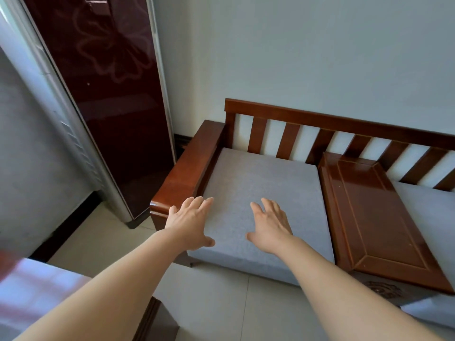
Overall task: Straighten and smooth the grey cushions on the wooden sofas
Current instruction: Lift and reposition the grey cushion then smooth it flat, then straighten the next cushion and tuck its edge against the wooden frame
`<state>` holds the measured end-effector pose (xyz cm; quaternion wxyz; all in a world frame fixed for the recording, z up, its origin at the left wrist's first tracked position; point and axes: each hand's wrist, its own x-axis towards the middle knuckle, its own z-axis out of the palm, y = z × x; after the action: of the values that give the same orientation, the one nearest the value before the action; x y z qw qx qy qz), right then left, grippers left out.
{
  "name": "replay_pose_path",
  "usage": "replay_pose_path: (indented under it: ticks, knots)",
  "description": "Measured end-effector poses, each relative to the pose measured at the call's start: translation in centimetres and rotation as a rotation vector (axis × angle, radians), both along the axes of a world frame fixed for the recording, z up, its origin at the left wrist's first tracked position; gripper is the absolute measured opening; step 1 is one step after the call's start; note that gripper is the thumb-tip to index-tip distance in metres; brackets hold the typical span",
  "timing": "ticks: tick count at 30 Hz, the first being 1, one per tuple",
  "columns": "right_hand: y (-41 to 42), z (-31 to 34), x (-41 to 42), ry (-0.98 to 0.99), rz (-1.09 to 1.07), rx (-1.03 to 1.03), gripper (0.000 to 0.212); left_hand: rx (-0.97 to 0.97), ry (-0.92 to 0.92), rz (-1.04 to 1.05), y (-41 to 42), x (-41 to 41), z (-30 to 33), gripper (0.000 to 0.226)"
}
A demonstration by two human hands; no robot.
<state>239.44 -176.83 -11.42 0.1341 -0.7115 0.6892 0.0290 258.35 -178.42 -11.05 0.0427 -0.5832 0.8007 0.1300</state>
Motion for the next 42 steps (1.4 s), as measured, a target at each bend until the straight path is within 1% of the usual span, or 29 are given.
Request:
replay_pose_path:
  ticks: [4, 10, 16, 20, 24, 25, 27, 31, 35, 40, 41, 42]
  knots:
    - [0.3, 0.5, 2.3, 0.005, 0.060, -0.005, 0.072, -0.017, 0.009, 0.063, 0.8, 2.4, 1.2, 0.103]
    - [0.0, 0.9, 5.6, -0.017, 0.156, 0.007, 0.068, -0.005, 0.010, 0.174, 3.0, 6.0, 2.0, 0.102]
    - [-1.6, 0.8, 7.8, -0.050, 0.315, 0.045, 0.069, -0.016, -0.003, 0.350, 4.4, 7.7, 1.9, 0.100]
    - [-2.8, 0.2, 8.9, -0.050, 0.479, 0.066, 0.066, -0.003, 0.000, 0.529, 6.0, 7.5, 1.0, 0.101]
    - [-2.5, -1.1, 11.0, -0.040, 0.693, 0.060, 0.066, 0.035, 0.061, 0.755, 8.9, 7.0, 0.1, 0.102]
    - [-1.9, -1.6, 11.7, -0.025, 0.760, 0.064, 0.066, 0.041, 0.073, 0.818, 10.4, 6.8, -0.3, 0.102]
    - [-0.8, -2.2, 12.5, -0.013, 0.828, 0.074, 0.066, 0.047, 0.077, 0.881, 12.5, 6.5, -0.9, 0.100]
    - [2.5, -3.1, 14.9, -0.008, 0.986, 0.126, 0.070, 0.114, 0.083, 1.065, 18.4, 7.3, -1.9, 0.101]
    - [6.5, -3.7, 17.7, -0.018, 1.126, 0.117, 0.072, 0.146, 0.101, 1.228, 24.2, 8.9, -2.7, 0.104]
    - [13.0, -5.5, 20.5, -0.037, 1.240, 0.128, 0.077, 0.190, 0.122, 1.331, 31.3, 9.4, -4.4, 0.102]
    - [15.6, -6.5, 21.3, -0.019, 1.290, 0.127, 0.079, 0.204, 0.133, 1.366, 34.1, 9.5, -5.2, 0.102]
    - [15.9, -6.7, 21.3, -0.010, 1.307, 0.113, 0.080, 0.212, 0.132, 1.363, 34.5, 9.4, -5.3, 0.101]
